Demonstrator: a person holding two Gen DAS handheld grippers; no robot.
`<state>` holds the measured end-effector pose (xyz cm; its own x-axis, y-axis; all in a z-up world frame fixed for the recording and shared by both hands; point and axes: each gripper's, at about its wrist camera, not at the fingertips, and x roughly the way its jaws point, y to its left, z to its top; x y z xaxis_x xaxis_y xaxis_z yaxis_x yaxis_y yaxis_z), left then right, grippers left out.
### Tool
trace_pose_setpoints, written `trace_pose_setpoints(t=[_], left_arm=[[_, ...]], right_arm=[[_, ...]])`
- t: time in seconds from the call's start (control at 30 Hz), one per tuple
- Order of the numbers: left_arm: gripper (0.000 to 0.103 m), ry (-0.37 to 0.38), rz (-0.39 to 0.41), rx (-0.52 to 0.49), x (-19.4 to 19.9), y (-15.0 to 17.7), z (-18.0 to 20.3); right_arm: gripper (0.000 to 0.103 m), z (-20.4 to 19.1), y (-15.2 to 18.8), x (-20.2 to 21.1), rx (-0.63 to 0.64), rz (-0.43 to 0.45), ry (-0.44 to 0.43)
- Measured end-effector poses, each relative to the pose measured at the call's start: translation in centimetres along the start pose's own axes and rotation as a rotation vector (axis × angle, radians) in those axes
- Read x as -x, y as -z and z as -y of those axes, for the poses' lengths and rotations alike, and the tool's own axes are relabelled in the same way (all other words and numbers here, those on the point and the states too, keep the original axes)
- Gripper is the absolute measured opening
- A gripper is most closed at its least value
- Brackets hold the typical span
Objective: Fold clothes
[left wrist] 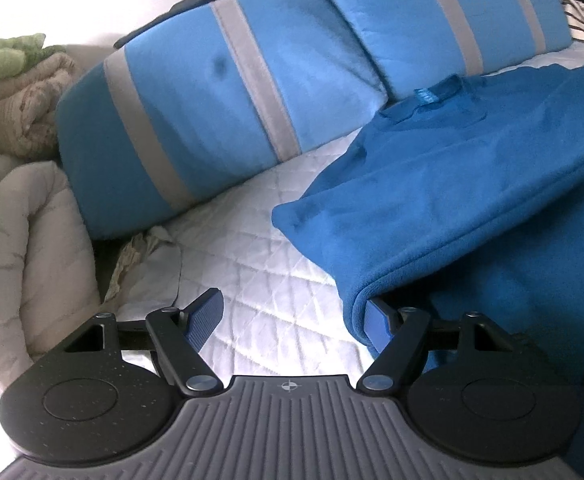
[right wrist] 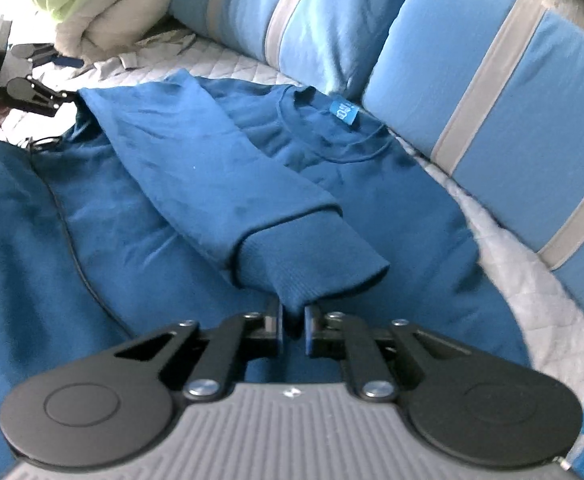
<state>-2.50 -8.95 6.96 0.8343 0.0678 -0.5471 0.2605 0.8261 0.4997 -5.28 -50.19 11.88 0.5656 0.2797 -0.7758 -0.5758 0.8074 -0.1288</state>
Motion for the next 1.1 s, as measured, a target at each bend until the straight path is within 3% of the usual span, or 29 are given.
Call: trace_pose_setpoints(t=[0.2,0.43,0.63,0.9,1.0,1.1], left_arm=[[0.074,-0.011,0.01,-0.089,0.0,0.1,1.4],[0.076,-0.005,-0.052,-0.093,-1.0,0.8,1.1],[0.076,0.02,-0.03,-0.095,0.2,1.2,0.8],[0.076,0.038,-0.035,-0.04,2.6,1.7,-1.6],[0.076,0.04,-0.041,0.011,3.8,1.1,-4.0],[0.076,0.044,-0.031,0.102,5.3,-0.6,-7.4]], right_arm=[[0.01,-0.4,1.2,-0.3,0.009,-0.093,0.004],[0.012,-2.2,2.7,-2.5,0.014,-0.185,-0.049],[0.069,-1.5,3.3,-1.9,-0.015,-0.185,0.006],[0.087,0.7,4.1,1.3,-0.127,-0.084,0.079],[0.101,1.6,4.2,2.8,-0.151,-0.021,0.135],[0.103,3.0,4.1,4.7,-0.213,0.053,0.211]])
